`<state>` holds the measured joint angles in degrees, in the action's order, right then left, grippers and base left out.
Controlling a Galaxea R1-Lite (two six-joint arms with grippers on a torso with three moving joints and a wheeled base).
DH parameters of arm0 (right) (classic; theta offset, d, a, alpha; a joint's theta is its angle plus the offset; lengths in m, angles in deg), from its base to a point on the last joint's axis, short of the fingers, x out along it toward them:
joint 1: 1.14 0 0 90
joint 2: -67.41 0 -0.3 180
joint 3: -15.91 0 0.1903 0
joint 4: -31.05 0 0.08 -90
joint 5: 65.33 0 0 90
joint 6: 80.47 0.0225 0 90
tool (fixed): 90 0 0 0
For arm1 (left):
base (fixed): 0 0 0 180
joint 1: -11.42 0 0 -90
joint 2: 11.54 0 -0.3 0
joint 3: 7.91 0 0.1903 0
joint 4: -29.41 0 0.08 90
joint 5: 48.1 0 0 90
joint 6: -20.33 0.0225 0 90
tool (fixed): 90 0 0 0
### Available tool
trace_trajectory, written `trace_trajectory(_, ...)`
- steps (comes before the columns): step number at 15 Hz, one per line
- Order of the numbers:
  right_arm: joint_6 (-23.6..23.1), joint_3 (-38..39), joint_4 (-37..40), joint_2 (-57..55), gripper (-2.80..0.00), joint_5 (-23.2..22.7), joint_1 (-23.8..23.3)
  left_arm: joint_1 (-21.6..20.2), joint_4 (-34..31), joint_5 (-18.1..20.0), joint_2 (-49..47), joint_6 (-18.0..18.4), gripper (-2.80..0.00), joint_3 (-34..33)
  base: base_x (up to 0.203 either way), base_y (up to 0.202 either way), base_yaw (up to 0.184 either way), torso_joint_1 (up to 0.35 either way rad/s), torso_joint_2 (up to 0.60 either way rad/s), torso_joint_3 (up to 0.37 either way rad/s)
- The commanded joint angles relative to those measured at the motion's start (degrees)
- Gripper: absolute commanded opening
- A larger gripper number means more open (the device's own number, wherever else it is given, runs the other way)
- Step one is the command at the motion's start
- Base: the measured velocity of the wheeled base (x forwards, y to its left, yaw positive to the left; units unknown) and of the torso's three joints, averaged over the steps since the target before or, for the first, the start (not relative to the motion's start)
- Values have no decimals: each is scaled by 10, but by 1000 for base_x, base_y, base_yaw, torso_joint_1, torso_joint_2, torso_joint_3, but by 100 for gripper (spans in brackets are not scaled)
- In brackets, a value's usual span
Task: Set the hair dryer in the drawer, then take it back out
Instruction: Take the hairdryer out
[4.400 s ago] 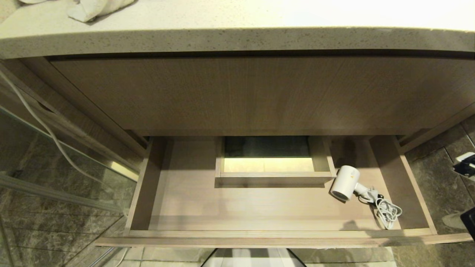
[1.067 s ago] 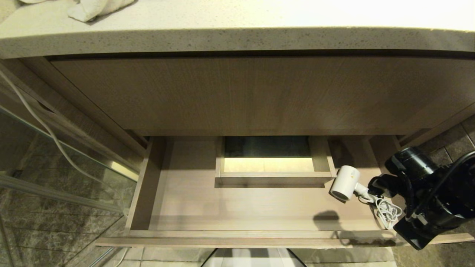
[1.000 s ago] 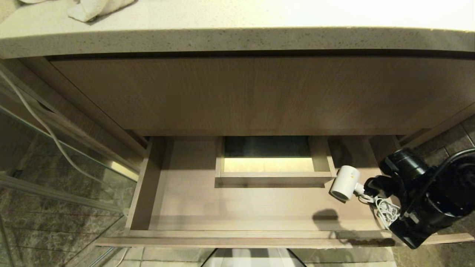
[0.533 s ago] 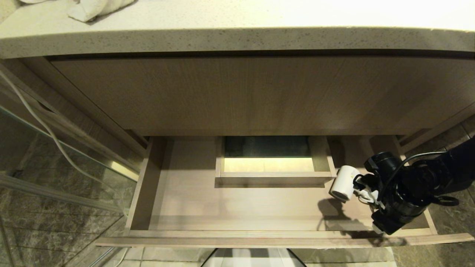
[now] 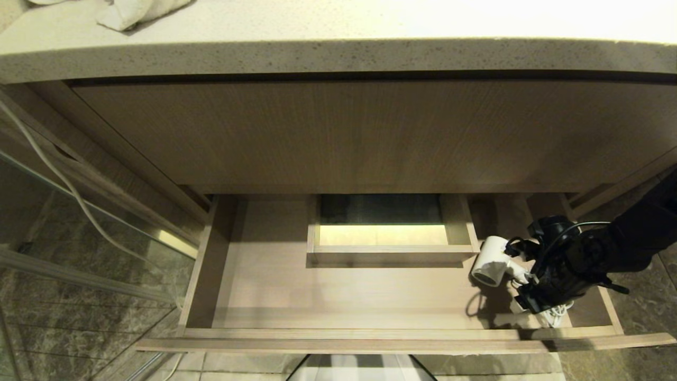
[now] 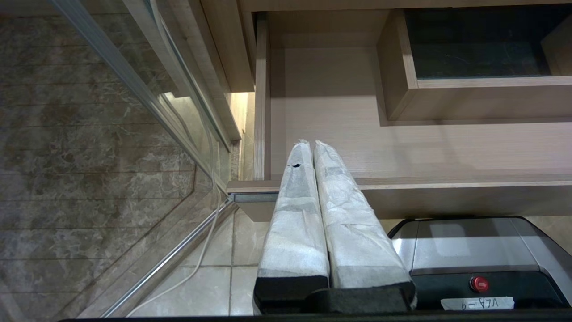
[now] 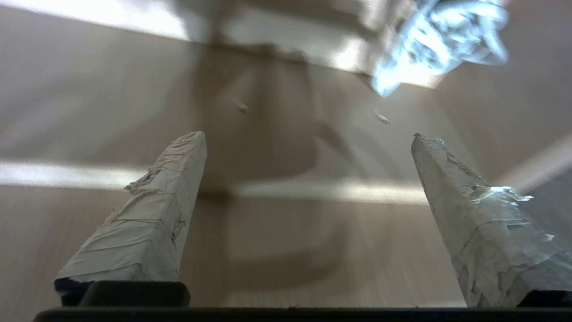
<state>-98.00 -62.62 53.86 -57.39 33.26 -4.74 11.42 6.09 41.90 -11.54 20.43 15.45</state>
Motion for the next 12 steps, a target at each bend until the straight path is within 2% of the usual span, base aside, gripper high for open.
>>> trace_trajectory(1, -1, -24, -2, -29, 0, -34, -11, 0, 0, 0, 0, 0, -280, 0, 0, 0, 0, 0, 0, 0)
trace_trajectory(3, -4, -51, -9, -46, 0, -72, -12, 0, 0, 0, 1, 0, -280, 0, 0, 0, 0, 0, 0, 0)
trace_trajectory(4, -22, -64, -27, -60, 0, -78, -12, 0, 0, 0, 1, 0, -280, 0, 0, 0, 0, 0, 0, 0)
trace_trajectory(8, -154, -68, -64, -62, 0, -101, -28, 0, 0, 0, 1, 0, -280, 0, 0, 0, 0, 0, 0, 0)
trace_trajectory(12, -200, -45, -65, -28, 0, -108, -30, 0, 0, 0, 0, 0, -280, 0, 0, 0, 0, 0, 0, 0)
